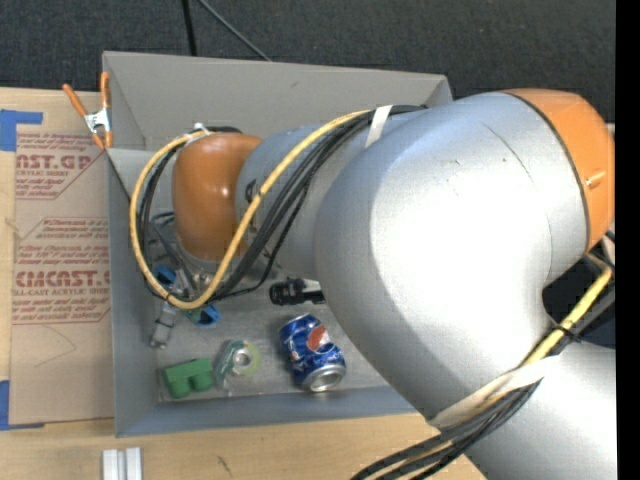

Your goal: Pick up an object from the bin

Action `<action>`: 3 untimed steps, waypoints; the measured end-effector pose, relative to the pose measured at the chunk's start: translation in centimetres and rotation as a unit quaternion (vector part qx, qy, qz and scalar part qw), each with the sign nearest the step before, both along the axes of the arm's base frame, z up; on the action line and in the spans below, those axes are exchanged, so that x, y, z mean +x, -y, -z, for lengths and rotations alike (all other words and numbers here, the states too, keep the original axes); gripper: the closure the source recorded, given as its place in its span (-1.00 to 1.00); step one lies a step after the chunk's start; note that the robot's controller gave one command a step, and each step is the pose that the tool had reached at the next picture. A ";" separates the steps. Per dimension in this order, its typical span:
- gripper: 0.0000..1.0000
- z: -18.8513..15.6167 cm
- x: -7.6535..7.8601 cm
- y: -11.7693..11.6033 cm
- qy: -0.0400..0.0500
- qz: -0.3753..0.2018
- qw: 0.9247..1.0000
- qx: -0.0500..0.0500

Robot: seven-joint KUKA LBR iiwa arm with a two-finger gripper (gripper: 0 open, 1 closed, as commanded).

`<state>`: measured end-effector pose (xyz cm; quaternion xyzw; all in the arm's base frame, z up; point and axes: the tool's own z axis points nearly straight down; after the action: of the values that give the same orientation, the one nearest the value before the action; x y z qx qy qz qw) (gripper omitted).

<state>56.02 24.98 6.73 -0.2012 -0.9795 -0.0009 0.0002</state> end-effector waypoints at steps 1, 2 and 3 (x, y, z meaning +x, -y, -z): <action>-1.00 -0.2 0.7 3.6 0.001 -0.034 0.999 -0.001; 1.00 -0.2 0.7 3.5 0.001 -0.035 0.999 -0.001; 1.00 -4.2 0.8 3.4 0.002 -0.035 0.999 0.000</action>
Offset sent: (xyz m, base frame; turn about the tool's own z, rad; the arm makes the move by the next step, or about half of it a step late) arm 0.0068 -0.0352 0.0027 -0.0690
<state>56.77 21.62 10.91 -0.1664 -0.9861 -0.0014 -0.0017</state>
